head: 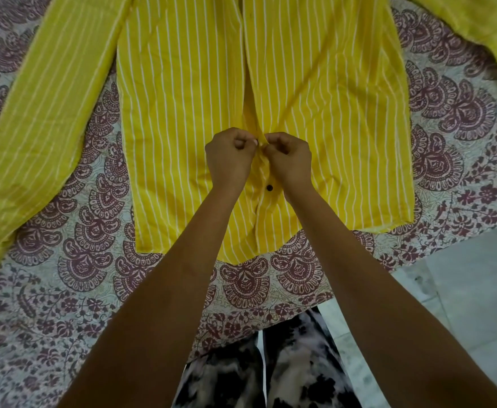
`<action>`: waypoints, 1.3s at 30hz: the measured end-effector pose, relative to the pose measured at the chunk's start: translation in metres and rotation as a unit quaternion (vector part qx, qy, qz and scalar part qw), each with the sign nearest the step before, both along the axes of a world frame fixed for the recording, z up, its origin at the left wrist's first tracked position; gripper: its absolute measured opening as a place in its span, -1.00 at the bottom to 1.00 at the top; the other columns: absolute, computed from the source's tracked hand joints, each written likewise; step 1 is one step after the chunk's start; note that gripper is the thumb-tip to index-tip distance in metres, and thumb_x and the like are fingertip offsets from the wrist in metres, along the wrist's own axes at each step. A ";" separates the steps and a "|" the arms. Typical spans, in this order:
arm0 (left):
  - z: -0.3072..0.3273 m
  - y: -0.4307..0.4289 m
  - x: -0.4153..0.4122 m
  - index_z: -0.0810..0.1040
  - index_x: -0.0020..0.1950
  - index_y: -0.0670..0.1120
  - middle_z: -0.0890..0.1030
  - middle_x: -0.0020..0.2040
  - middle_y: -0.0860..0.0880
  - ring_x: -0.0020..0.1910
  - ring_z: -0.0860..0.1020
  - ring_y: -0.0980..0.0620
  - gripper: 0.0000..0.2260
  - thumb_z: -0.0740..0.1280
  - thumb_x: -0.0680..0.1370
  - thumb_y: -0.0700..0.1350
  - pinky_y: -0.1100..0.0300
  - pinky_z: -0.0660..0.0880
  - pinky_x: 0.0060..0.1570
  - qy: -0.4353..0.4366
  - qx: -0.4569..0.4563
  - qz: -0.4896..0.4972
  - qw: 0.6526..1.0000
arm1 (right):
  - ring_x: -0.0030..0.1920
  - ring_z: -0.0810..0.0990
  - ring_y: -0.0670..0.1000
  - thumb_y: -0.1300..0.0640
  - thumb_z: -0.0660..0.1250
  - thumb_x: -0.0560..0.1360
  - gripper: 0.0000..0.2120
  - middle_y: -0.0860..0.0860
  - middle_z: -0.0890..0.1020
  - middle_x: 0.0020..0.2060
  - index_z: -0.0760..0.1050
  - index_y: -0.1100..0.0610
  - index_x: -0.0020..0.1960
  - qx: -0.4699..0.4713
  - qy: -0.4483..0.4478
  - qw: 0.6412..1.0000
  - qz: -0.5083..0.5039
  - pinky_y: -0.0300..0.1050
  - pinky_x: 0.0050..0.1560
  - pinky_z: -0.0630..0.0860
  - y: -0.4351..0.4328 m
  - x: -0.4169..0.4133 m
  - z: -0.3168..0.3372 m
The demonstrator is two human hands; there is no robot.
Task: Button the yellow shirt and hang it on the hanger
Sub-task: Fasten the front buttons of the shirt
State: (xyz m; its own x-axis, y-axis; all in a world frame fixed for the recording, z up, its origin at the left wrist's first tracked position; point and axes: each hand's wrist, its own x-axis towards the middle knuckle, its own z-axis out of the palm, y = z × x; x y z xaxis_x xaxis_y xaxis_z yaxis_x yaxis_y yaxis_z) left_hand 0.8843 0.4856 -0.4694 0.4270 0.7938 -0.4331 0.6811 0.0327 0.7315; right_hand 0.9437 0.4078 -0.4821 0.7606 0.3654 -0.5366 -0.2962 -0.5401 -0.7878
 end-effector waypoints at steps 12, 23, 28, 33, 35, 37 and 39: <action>0.000 -0.001 0.005 0.63 -0.15 -0.16 0.67 -0.26 -0.11 -0.28 0.62 0.03 -0.93 0.36 0.44 -0.20 0.17 0.56 -0.16 -0.023 0.008 0.006 1.000 | -0.04 0.62 0.02 0.30 0.31 0.45 -0.77 0.18 0.67 -0.02 0.58 0.26 0.09 -0.017 -0.045 0.998 0.042 -0.20 -0.05 0.50 -0.003 0.001 0.001; -0.002 0.011 0.008 0.62 -0.16 -0.19 0.66 -0.24 -0.10 -0.24 0.62 0.03 -0.93 0.35 0.44 -0.23 0.20 0.54 -0.12 -0.002 0.025 -0.088 0.996 | -0.38 0.51 -0.17 0.36 0.21 0.49 -0.78 0.12 0.64 -0.27 0.58 0.26 0.05 0.050 0.024 0.998 0.010 -0.24 -0.24 0.47 -0.009 0.001 0.000; -0.002 0.011 0.003 0.60 -0.15 -0.20 0.64 -0.21 -0.12 -0.19 0.61 -0.07 -0.94 0.33 0.46 -0.25 0.10 0.54 -0.08 -0.002 -0.010 -0.113 0.994 | -0.46 0.51 -0.20 0.30 0.18 0.54 -0.81 0.01 0.58 -0.32 0.56 0.16 -0.11 0.074 0.103 0.991 -0.031 -0.36 -0.38 0.45 -0.010 0.004 0.005; -0.003 0.013 0.005 0.58 -0.16 -0.15 0.55 -0.35 0.04 -0.35 0.54 0.13 -0.92 0.32 0.47 -0.28 0.23 0.51 -0.22 -0.018 -0.051 -0.122 0.991 | -0.40 0.52 -0.06 0.28 0.22 0.52 -0.78 0.06 0.57 -0.36 0.55 0.07 -0.22 0.062 0.109 0.991 -0.045 -0.28 -0.37 0.47 -0.011 0.006 0.003; -0.003 0.013 0.005 0.58 -0.17 -0.14 0.54 -0.40 0.06 -0.45 0.52 0.25 -0.92 0.32 0.48 -0.28 0.36 0.47 -0.32 -0.014 -0.063 -0.117 0.991 | -0.39 0.52 -0.03 0.30 0.23 0.50 -0.77 0.07 0.58 -0.37 0.55 0.07 -0.24 0.058 0.099 0.992 -0.048 -0.24 -0.36 0.46 -0.010 0.005 0.002; -0.004 0.013 0.006 0.59 -0.15 -0.19 0.54 -0.40 0.05 -0.47 0.51 0.29 -0.93 0.32 0.47 -0.29 0.37 0.48 -0.30 -0.003 -0.059 -0.115 0.992 | -0.38 0.51 -0.02 0.31 0.27 0.47 -0.81 0.08 0.58 -0.38 0.57 0.10 -0.23 0.052 0.091 0.993 -0.055 -0.21 -0.35 0.45 -0.009 0.004 0.000; -0.004 0.013 0.008 0.61 -0.12 -0.24 0.57 -0.36 -0.02 -0.42 0.52 0.23 -0.92 0.32 0.46 -0.31 0.24 0.53 -0.17 0.004 -0.046 -0.114 0.992 | -0.37 0.52 0.00 0.30 0.31 0.43 -0.87 0.08 0.59 -0.38 0.58 0.13 -0.23 0.043 0.080 0.994 -0.064 -0.15 -0.30 0.46 -0.008 0.001 -0.002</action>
State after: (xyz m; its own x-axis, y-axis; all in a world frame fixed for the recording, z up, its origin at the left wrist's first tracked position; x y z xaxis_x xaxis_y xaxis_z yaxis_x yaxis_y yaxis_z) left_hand 0.8922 0.4986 -0.4729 0.5873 0.6343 -0.5027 0.6838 -0.0566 0.7275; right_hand 0.9449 0.3997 -0.4843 0.7112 0.3220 -0.6250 -0.4828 -0.4226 -0.7670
